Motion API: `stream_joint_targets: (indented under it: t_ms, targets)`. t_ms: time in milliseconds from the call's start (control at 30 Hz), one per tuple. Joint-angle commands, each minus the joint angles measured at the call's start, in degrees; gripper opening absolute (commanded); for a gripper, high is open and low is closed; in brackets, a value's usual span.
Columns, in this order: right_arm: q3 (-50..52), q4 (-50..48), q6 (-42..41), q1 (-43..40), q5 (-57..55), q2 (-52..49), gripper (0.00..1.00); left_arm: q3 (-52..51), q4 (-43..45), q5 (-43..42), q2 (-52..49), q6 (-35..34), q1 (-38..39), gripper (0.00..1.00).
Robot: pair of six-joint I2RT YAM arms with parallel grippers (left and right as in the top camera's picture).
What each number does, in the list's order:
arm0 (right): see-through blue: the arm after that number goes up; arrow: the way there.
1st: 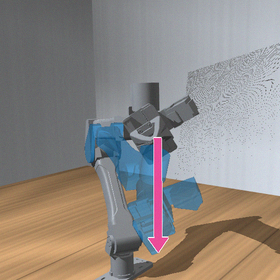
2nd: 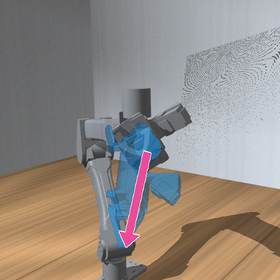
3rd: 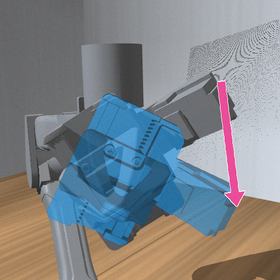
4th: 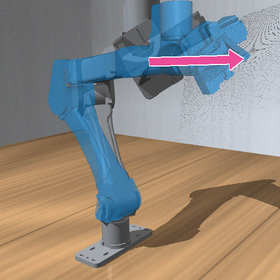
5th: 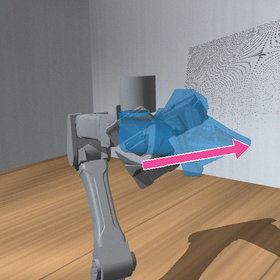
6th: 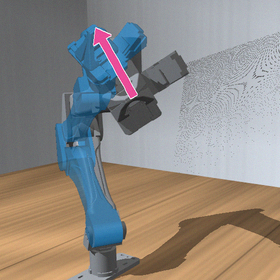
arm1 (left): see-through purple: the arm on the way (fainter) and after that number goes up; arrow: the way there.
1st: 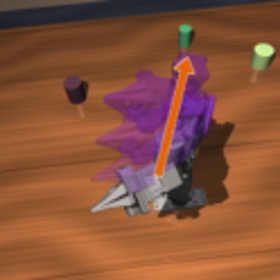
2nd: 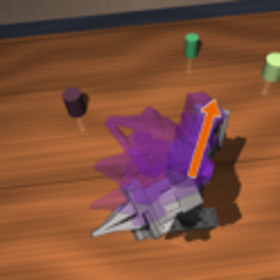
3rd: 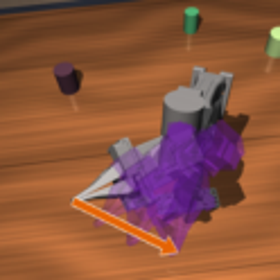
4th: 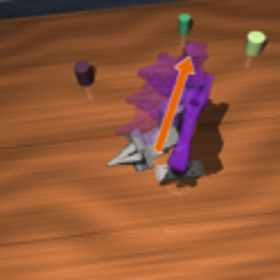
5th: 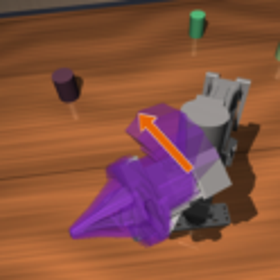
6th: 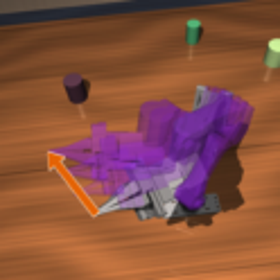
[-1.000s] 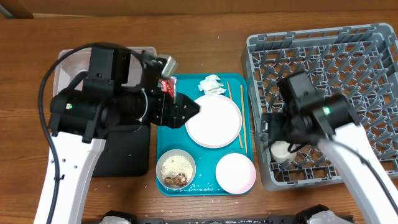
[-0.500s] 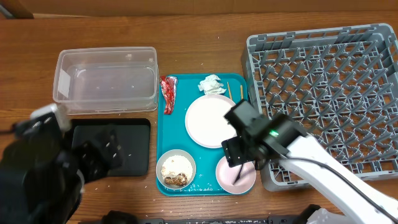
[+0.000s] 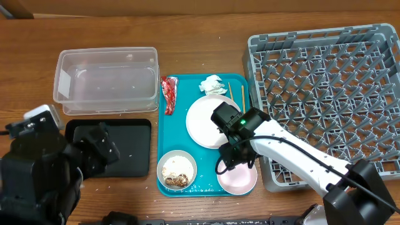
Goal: Sort waste into correct bins and load items into the dishwasher
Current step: 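Grasp the pink bowl rim with the right gripper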
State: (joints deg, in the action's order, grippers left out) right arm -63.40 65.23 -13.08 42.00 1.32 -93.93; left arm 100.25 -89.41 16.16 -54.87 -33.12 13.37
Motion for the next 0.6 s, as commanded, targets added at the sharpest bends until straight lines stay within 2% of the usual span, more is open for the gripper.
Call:
stream_joint_targets:
  t_ms: [0, 67, 233, 333, 567]
  targets:
    - [4.0, -3.1, 1.6, -0.1, 0.3, 0.2, 0.7, -0.9, -0.3, 1.4, -1.8, -1.2, -0.3, 1.0]
    - [6.3, -5.3, 1.6, -0.1, 0.3, 0.2, 0.69, -0.9, -0.3, 1.4, -2.6, -1.2, -0.3, 1.0]
    - [7.9, -7.1, 1.1, -0.1, 1.4, 0.2, 0.46, -0.9, -0.4, 1.4, -4.3, -1.2, -0.3, 1.0]
    - [7.6, -7.1, 0.8, -0.1, 1.9, 0.2, 0.43, -0.9, -0.4, 1.4, -5.2, -1.2, -0.3, 1.0]
    - [4.0, -5.7, -2.3, -0.1, 1.8, 0.4, 0.09, -0.9, -0.4, 0.8, -7.2, -1.2, -0.3, 1.0]
